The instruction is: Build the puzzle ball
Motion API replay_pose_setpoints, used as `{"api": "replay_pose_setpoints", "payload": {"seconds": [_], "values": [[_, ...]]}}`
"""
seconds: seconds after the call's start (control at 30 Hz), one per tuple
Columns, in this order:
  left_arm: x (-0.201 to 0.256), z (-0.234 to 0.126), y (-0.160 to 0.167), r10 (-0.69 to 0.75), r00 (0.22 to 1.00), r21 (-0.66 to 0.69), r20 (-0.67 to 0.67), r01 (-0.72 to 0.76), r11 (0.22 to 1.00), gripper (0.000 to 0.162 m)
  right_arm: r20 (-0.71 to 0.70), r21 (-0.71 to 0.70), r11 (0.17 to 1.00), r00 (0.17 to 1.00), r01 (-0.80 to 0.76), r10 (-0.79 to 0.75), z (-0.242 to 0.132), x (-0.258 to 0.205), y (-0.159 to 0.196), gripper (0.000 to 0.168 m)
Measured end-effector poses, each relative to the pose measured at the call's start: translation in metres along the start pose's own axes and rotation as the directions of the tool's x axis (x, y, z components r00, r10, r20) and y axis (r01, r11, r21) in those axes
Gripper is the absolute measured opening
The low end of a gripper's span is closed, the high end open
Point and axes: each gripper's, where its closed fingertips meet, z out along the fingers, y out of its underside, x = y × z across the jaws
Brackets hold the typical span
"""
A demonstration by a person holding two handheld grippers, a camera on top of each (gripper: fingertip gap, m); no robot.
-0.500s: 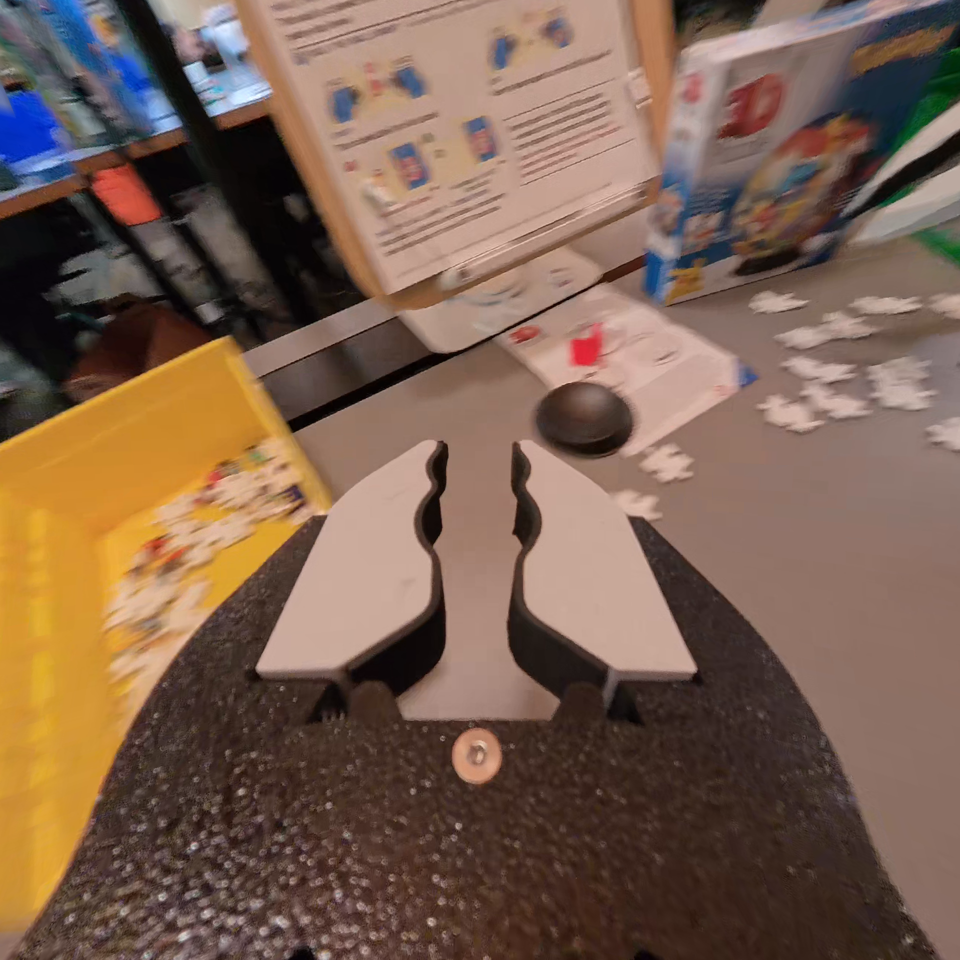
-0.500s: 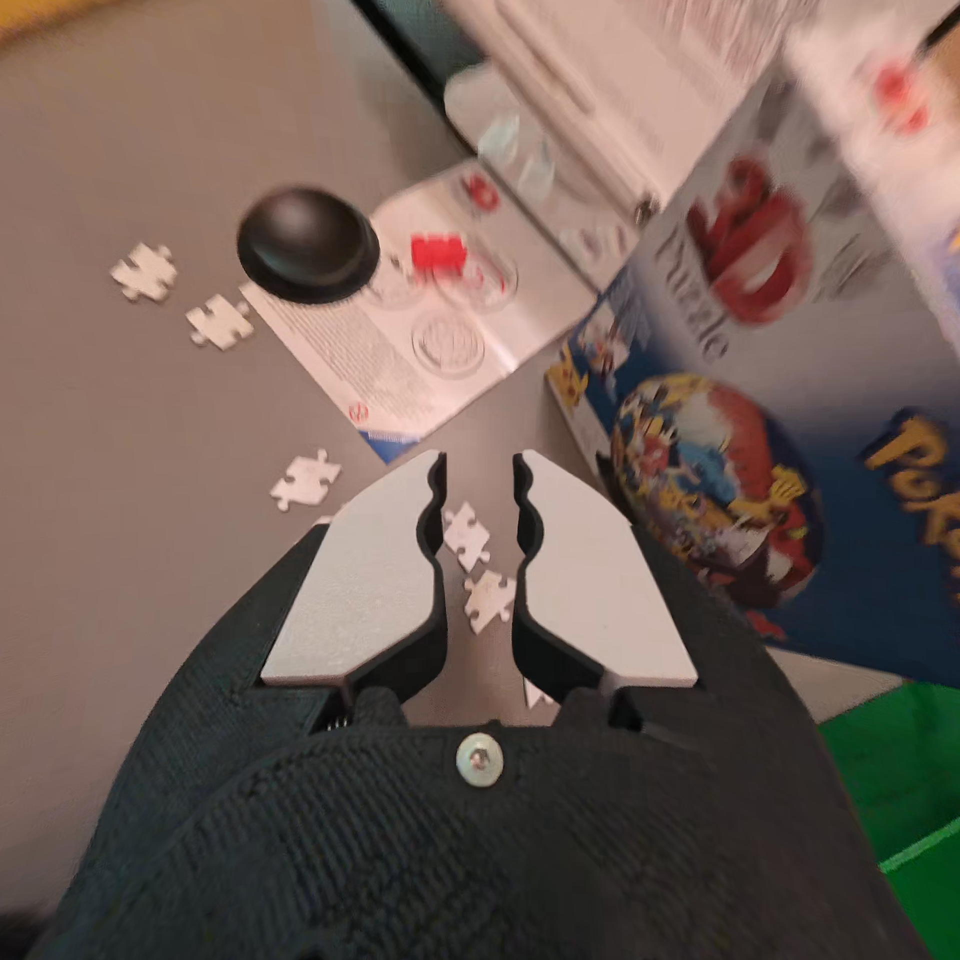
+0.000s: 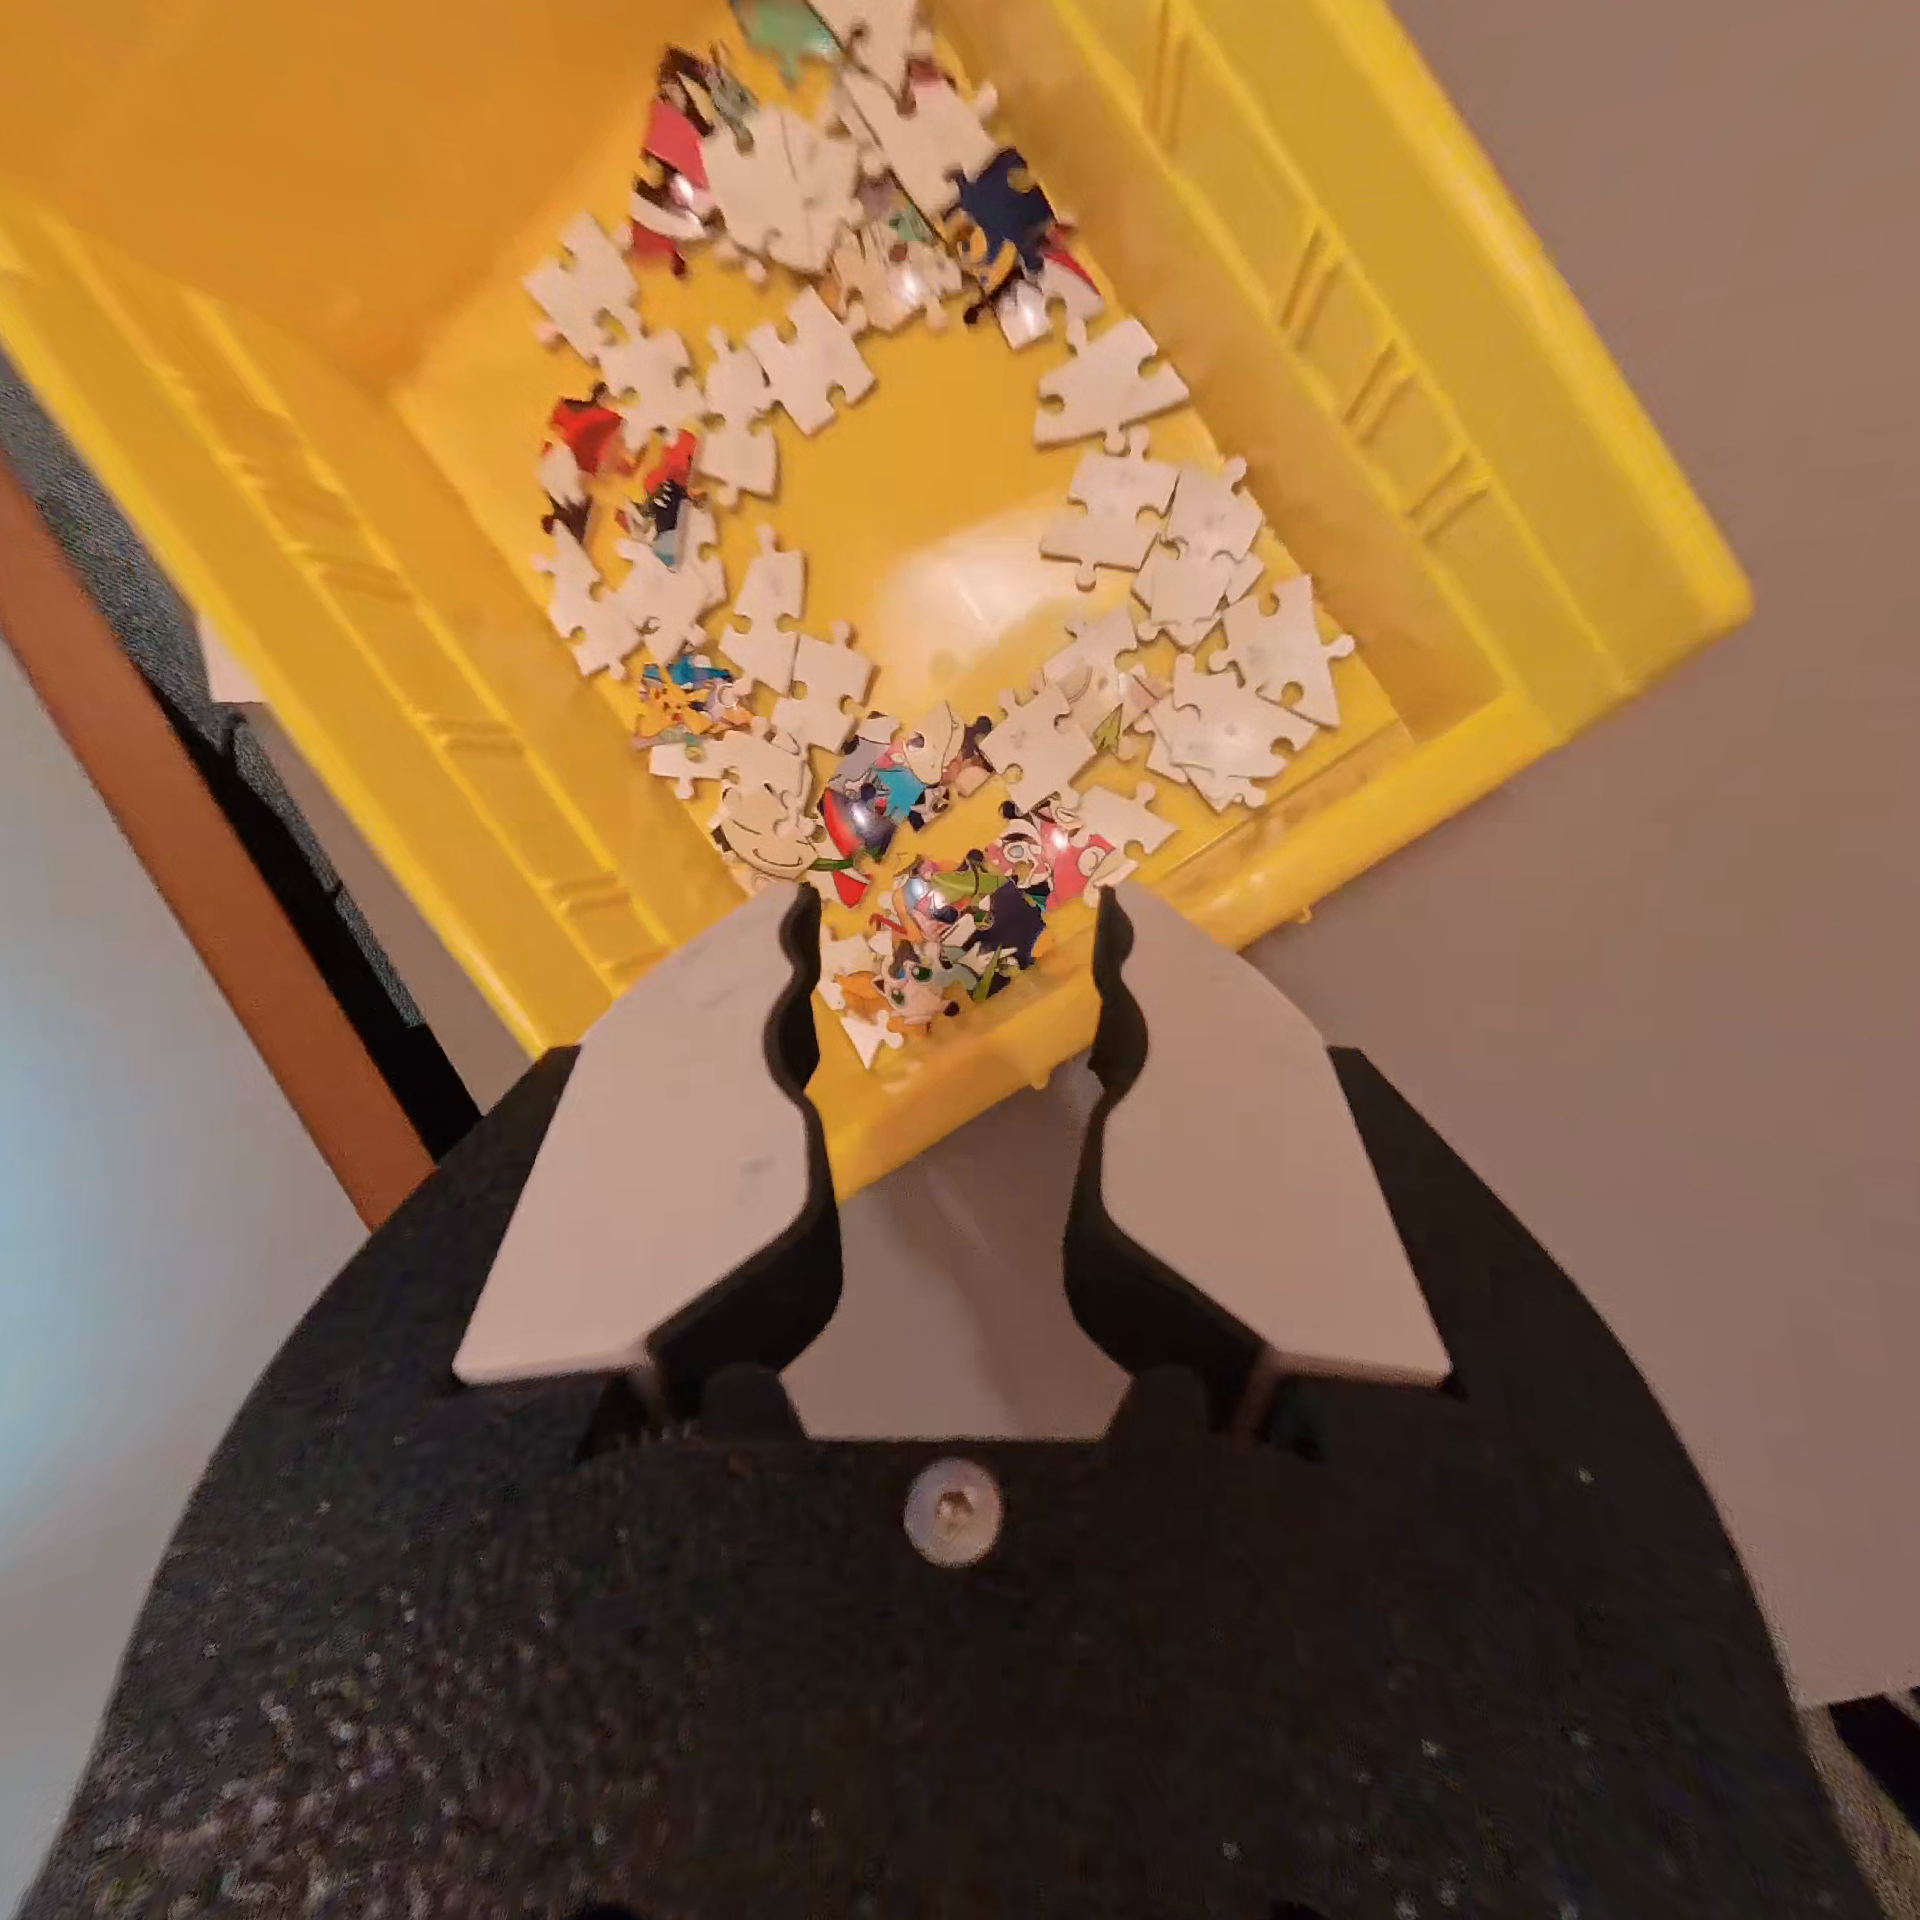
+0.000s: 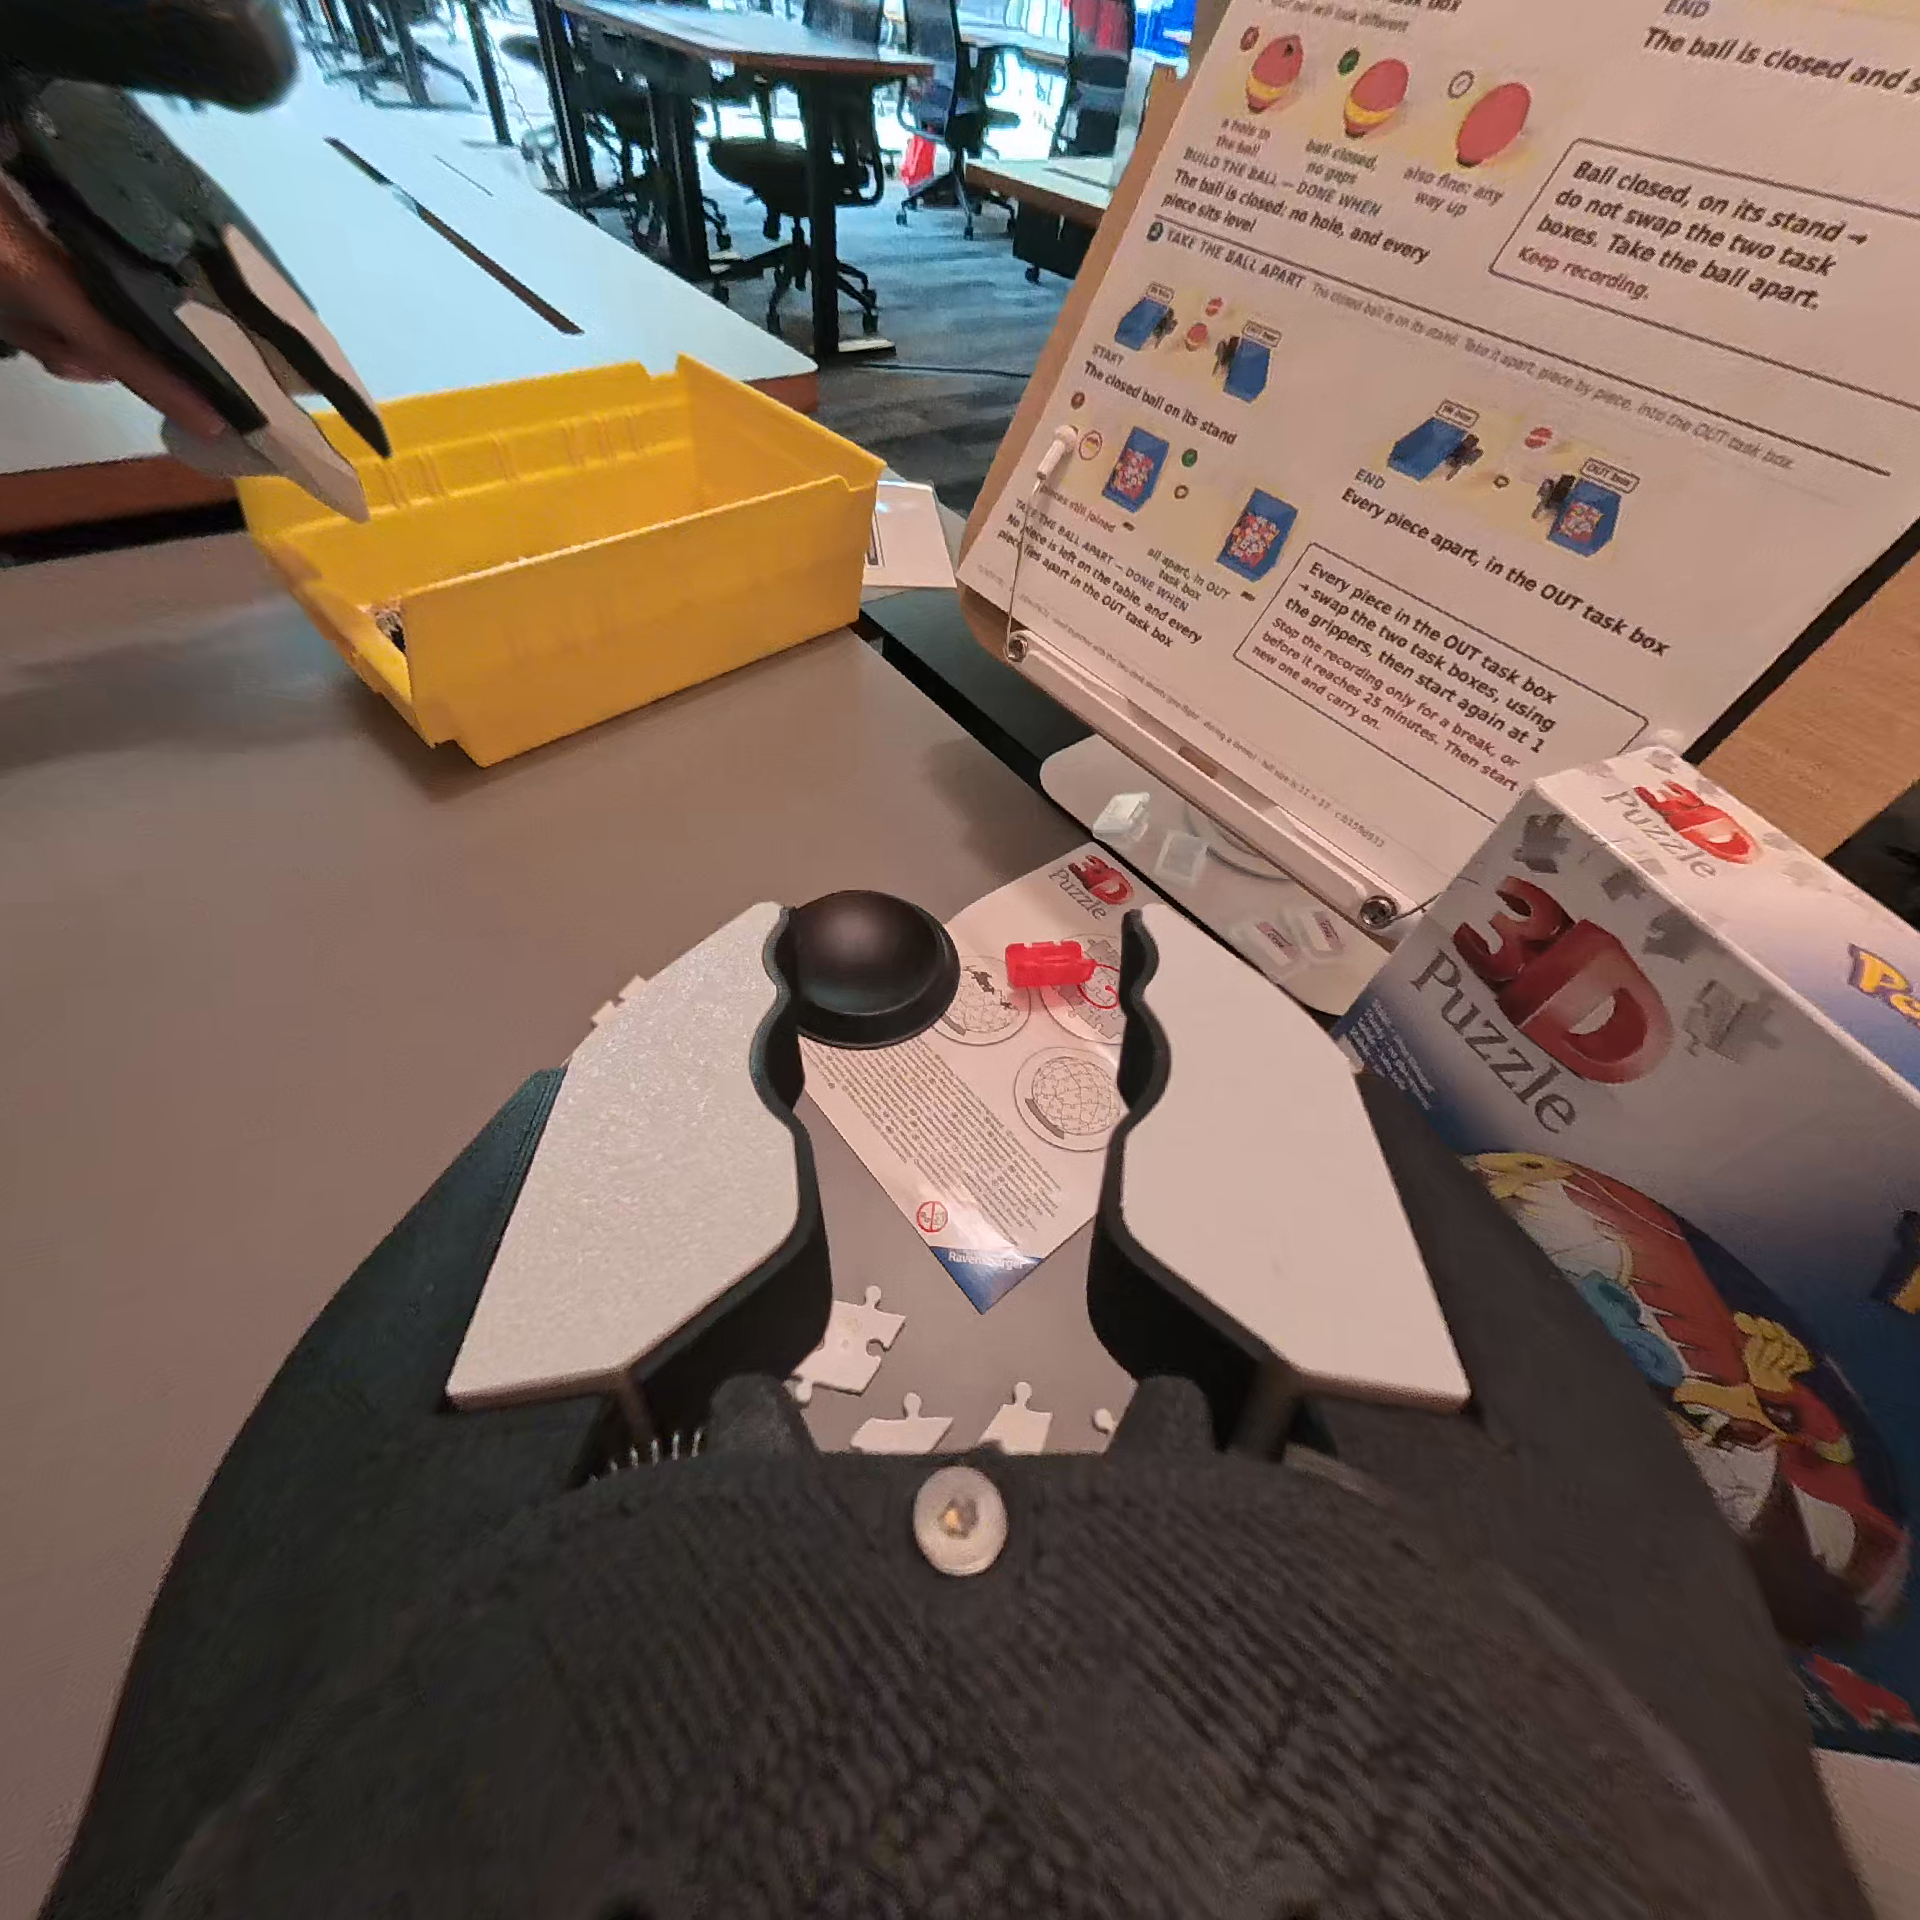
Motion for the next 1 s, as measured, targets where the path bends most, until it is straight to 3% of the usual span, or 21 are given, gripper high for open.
{"api": "replay_pose_setpoints", "payload": {"seconds": [0.2, 0.43, 0.47, 0.53, 0.83, 1.0], "values": [[-0.009, 0.054, 0.005, 0.136, 0.991, -0.22, -0.022, -0.137, 0.966, 0.046, -0.024, -0.091, 0.992, 0.995, 0.092, -0.095, 0.002, -0.001, 0.013, 0.06], [-0.018, 0.094, 0.022, 0.444, 0.884, -0.355, -0.148, -0.466, 0.81, 0.041, -0.013, -0.096, 0.991, 0.996, 0.088, -0.09, 0.002, 0.0, 0.017, 0.06], [-0.018, 0.095, 0.021, 0.457, 0.875, -0.354, -0.16, -0.483, 0.801, 0.035, -0.009, -0.099, 0.991, 0.996, 0.088, -0.089, 0.002, -0.001, 0.018, 0.06], [-0.019, 0.098, 0.015, 0.45, 0.879, -0.343, -0.154, -0.475, 0.81, 0.039, -0.009, -0.114, 0.989, 0.995, 0.097, -0.099, 0.003, 0.0, 0.021, 0.06], [-0.022, 0.098, 0.012, 0.406, 0.907, -0.322, -0.111, -0.419, 0.849, 0.024, -0.02, -0.138, 0.983, 0.991, 0.126, -0.129, 0.003, 0.001, 0.026, 0.06], [-0.014, 0.064, -0.009, 0.348, 0.935, -0.129, -0.065, -0.354, 0.926, 0.023, 0.003, -0.113, 0.985, 0.992, 0.128, -0.128, 0.004, -0.005, 0.022, 0.059]]}}
